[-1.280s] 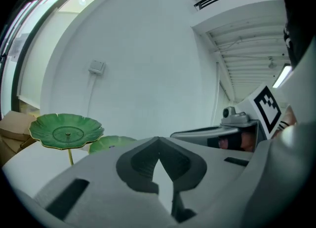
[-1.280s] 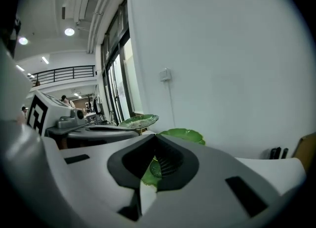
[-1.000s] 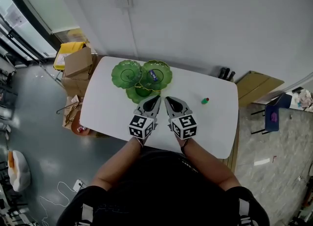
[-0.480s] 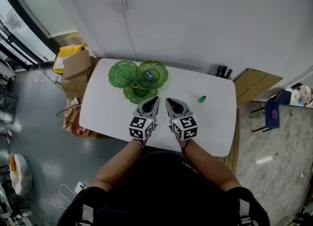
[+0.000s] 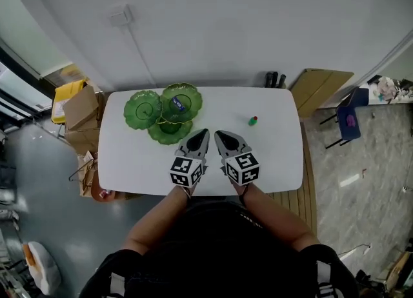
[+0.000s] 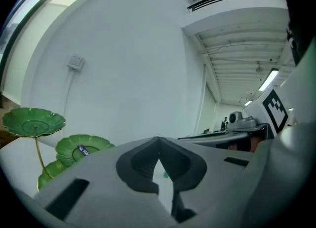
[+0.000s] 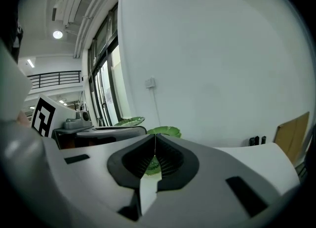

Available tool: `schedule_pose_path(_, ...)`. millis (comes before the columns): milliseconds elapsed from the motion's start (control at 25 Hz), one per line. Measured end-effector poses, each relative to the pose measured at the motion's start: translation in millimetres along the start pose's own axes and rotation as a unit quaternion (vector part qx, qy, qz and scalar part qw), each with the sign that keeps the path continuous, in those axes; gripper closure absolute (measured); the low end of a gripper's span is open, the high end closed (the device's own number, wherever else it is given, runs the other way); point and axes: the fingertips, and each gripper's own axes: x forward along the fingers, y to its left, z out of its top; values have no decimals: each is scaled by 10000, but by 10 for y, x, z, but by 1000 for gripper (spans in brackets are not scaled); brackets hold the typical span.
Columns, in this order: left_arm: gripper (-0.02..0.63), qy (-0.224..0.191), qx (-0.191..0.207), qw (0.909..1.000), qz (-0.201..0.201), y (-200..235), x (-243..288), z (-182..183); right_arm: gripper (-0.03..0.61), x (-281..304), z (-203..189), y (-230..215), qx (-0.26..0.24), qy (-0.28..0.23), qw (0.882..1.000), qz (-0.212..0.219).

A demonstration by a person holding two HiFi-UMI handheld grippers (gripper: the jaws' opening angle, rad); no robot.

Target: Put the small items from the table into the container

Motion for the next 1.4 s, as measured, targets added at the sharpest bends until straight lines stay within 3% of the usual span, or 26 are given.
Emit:
schedule_pose_path(800,606,302,77,9890,-1445,-378,-171,-233,560,-411,-280,214,509,-227,9905,-1261)
schedule_pose_path(1160,606,266,217,9841,-1740,-656,-20,-129,560,-647,-183,32,523,-411,9857,-1551)
schedule_pose_path(1400,606,251,137,9872,-1567,-805,192,-101,560,-777,-145,-238,481,-424,9876,-1433)
